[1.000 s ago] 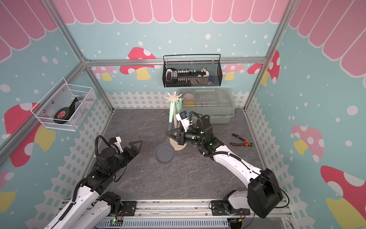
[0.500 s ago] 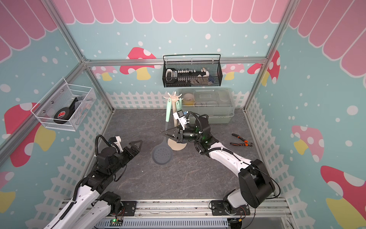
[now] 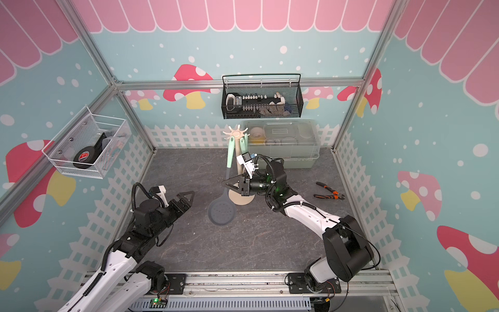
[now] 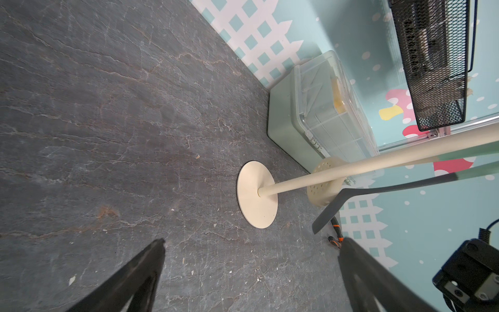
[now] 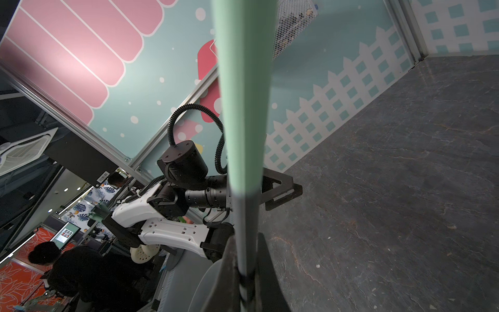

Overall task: Hang the skimmer on the kitchen utensil rack
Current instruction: Hang the skimmer on the rack.

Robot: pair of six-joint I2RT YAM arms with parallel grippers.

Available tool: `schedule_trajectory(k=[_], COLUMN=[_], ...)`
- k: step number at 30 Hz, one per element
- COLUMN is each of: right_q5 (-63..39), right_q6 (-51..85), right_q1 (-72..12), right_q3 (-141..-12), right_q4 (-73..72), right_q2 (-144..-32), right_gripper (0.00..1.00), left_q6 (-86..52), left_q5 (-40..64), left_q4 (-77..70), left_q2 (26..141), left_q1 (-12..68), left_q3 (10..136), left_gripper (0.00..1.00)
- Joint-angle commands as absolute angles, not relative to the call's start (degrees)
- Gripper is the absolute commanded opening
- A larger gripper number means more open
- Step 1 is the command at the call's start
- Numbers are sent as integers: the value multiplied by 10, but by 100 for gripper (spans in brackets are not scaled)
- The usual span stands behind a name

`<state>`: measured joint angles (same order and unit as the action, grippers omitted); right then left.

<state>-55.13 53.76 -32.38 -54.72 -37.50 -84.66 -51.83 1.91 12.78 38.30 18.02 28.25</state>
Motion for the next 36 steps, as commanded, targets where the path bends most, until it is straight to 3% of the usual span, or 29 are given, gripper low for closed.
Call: schedule_trajectory(k=[1,29,31,33,34,36], right_q5=[-550,-507,-496,-487,-484,-477], right_q6=[563,657,654,650,649,642], right_q1=[-315,-305,-303,-303,-303,-301], right_q3=[-540,-520,-515,-511,-511,-512], right_q4=[-412,-458,-458,-457,-454,-444], right_q2=[-858,-920,-921,-919,-917,-912], right_gripper=[0,3,7,19,28,56], left_q6=[-518,-532,-533,-530,-528,-526], left_q5=[14,32,35,35,36,37], left_q4=[123,108,107,109,110,111], left_q2=[382,385,392,400,404,413], left_q1=[176,173,173,172,172,171], left_q3=[278,272,276,280,281,285], left_gripper=[99,100,99,99,99,99])
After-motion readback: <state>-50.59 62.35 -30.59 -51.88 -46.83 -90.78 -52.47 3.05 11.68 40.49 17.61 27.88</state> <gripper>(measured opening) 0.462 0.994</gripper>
